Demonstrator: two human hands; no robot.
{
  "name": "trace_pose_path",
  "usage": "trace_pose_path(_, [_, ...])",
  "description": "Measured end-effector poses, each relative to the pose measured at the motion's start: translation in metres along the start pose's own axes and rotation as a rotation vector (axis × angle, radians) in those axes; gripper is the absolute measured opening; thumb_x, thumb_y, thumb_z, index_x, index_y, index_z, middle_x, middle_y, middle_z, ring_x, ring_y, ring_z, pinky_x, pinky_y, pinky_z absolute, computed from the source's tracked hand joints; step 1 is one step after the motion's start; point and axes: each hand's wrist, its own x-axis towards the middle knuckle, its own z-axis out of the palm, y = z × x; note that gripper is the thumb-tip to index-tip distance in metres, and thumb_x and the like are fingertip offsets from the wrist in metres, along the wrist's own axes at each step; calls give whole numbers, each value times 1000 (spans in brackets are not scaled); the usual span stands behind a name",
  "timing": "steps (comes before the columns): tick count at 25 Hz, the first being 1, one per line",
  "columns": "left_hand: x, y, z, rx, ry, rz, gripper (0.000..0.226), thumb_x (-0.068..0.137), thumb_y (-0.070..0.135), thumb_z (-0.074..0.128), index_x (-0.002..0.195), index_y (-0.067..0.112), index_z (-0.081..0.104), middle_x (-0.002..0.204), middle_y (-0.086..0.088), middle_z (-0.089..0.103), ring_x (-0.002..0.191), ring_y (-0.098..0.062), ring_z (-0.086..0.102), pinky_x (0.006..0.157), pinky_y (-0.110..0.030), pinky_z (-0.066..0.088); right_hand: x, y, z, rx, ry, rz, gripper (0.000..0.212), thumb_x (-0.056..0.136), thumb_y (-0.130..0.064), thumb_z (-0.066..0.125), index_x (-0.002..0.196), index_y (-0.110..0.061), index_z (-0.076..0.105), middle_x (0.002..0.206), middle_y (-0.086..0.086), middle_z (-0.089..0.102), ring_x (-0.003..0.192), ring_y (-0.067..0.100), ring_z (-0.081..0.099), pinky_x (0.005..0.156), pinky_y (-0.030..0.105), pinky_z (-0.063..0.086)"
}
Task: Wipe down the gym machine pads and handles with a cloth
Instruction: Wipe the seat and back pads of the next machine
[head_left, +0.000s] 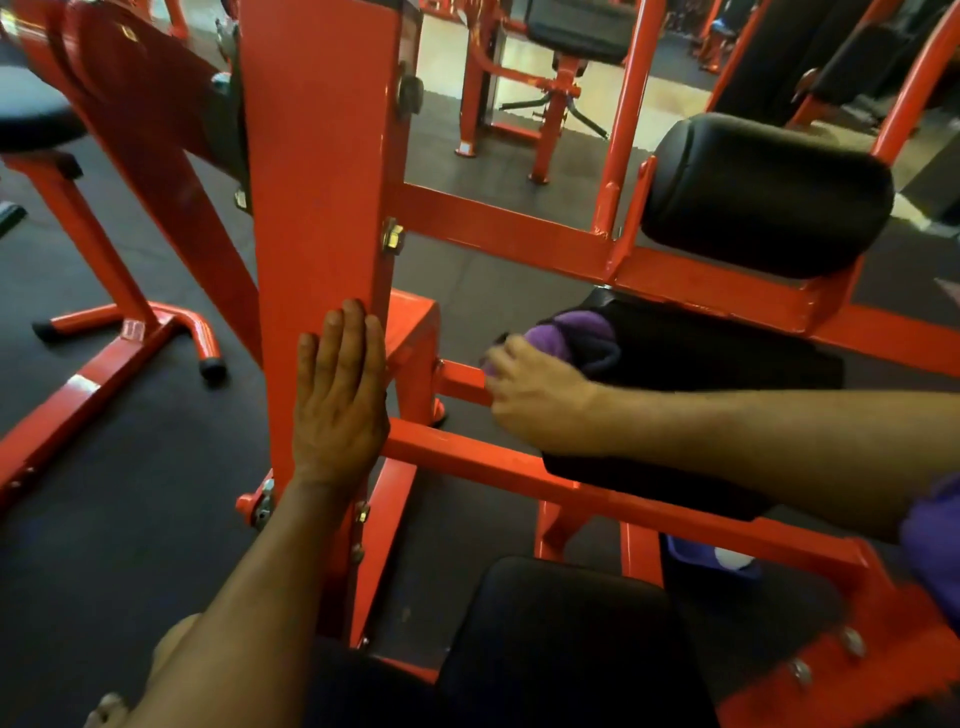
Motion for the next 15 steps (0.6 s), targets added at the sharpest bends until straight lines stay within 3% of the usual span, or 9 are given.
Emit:
trace_pose_path(3, [-1,3,-5,39,-35,-26,68,105,1,27,164,12,-5,172,-4,-16,159,-25,-8,129,-50,-1,-12,-43,22,156,-57,-3,27,88,-50,59,97,-30,75,106,-8,70,105,20,61,94,35,33])
trace_pose_path(6, [1,6,-3,12,-38,-56,81,97,-7,40,164,9,-3,172,-5,-15,159,-27,-7,128,-53,1,-34,-41,11,319,97,-56,20,91,-38,53,94,-31,71,103,-7,66,99,24,57,87,41,39])
trace_pose_path(10, [2,21,-4,0,-26,-84,85,93,-5,45,164,8,-1,172,-6,-13,159,-28,-6,128,-52,-1,-95,11,-38,442,497,501,26,86,-21,53,106,-25,70,110,-1,64,99,29,55,81,47,44])
trace_pose_path(13, [17,45,3,-117,-75,44,80,96,2,49,163,5,7,173,-8,-5,160,-31,3,129,-50,2,-127,45,-11,409,454,740,38,86,-26,66,124,-24,66,130,2,61,111,34,51,89,49,44])
trace_pose_path(15, [37,73,15,-284,-139,130,76,97,0,51,162,3,13,173,-10,1,159,-34,9,129,-51,8,-124,49,14,423,423,835,49,89,-37,66,136,-25,60,144,3,54,116,36,49,94,49,43])
